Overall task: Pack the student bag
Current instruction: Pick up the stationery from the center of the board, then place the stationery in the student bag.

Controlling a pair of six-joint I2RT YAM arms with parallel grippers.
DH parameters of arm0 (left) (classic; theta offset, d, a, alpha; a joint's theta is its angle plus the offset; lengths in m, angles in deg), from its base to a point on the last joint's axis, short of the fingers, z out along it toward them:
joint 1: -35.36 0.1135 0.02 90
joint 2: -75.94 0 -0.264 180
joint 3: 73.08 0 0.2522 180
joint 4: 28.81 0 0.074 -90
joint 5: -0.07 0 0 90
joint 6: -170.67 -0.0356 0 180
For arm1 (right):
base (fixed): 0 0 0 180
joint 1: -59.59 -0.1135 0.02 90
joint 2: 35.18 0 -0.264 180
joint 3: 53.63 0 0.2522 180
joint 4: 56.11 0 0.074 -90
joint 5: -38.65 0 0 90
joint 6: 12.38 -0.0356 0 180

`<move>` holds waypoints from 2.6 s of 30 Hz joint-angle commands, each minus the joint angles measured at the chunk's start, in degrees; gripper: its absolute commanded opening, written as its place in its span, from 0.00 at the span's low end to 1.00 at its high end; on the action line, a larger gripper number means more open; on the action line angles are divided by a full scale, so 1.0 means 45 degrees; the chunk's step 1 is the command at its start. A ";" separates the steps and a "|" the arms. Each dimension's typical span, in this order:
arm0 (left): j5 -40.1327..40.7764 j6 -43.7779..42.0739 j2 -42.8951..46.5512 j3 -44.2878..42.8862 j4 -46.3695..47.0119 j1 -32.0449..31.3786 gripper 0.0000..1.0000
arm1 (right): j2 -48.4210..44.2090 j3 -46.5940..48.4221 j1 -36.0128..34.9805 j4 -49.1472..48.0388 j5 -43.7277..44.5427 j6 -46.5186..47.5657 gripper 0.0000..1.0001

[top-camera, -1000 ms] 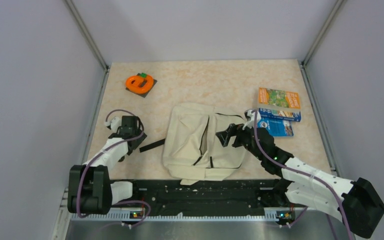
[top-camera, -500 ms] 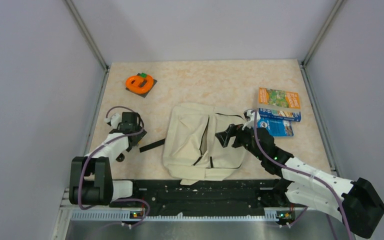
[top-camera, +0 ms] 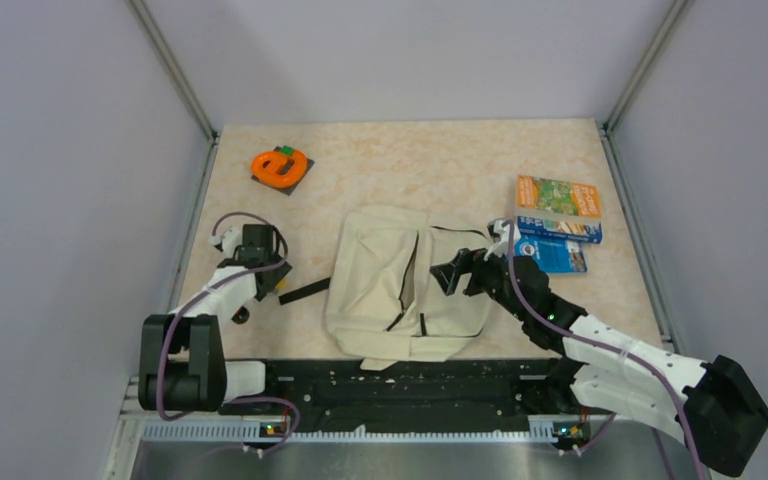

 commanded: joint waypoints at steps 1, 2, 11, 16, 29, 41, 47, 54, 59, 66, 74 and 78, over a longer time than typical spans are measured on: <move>-0.0837 -0.0159 0.0980 0.0446 -0.0850 -0.0191 0.46 | -0.0088 0.0050 0.0122 -0.0359 -0.0081 0.0001 0.89; -0.0791 -0.0227 0.1324 0.0478 -0.1028 -0.0357 0.46 | -0.0087 0.0084 0.0121 -0.0304 -0.0082 0.0004 0.88; -0.0749 -0.1790 0.5263 0.0565 -0.1852 -0.3699 0.42 | -0.0021 0.0098 0.0128 -0.0347 -0.0672 -0.0327 0.89; -0.2775 -0.4128 0.6160 0.0301 -0.0466 -0.5668 0.42 | 0.0058 0.0263 0.0132 -0.0344 -0.1599 -0.0820 0.89; -0.3782 -0.7643 0.4865 -0.1017 0.1355 -1.1571 0.40 | 0.2132 0.1788 0.0132 -0.0680 -0.7586 -0.2461 0.81; -0.2442 -0.8596 0.2948 -0.2448 0.1522 -1.4161 0.38 | 0.3271 0.1633 0.0076 -0.2359 -0.9206 -0.3725 0.66; -0.2085 -0.8708 0.2963 -0.2419 0.2108 -1.4432 0.38 | 0.3700 0.1536 0.0061 -0.2841 -0.9546 -0.4041 0.50; -0.1979 -0.8574 0.3394 -0.2037 0.2904 -1.4476 0.37 | 0.4135 0.1665 0.0054 -0.3196 -0.9823 -0.4004 0.27; -0.0935 -0.8032 0.3189 -0.2156 0.2332 -1.4461 0.60 | 0.3501 0.1192 0.0167 -0.3276 -0.8109 -0.4208 0.00; 0.2553 -0.5982 0.3194 -0.1674 0.1510 -1.4227 0.90 | 0.1650 0.0334 0.0542 -0.1304 -0.3768 -0.3730 0.00; 0.1571 -0.3015 0.3417 -0.0912 0.0760 -1.1700 0.90 | 0.2417 0.0721 0.0542 -0.1130 -0.2115 -0.3951 0.00; 0.0861 -0.2815 0.3994 -0.0192 0.1430 -1.1004 0.83 | 0.3267 0.0841 0.0523 -0.1422 -0.1699 -0.4030 0.00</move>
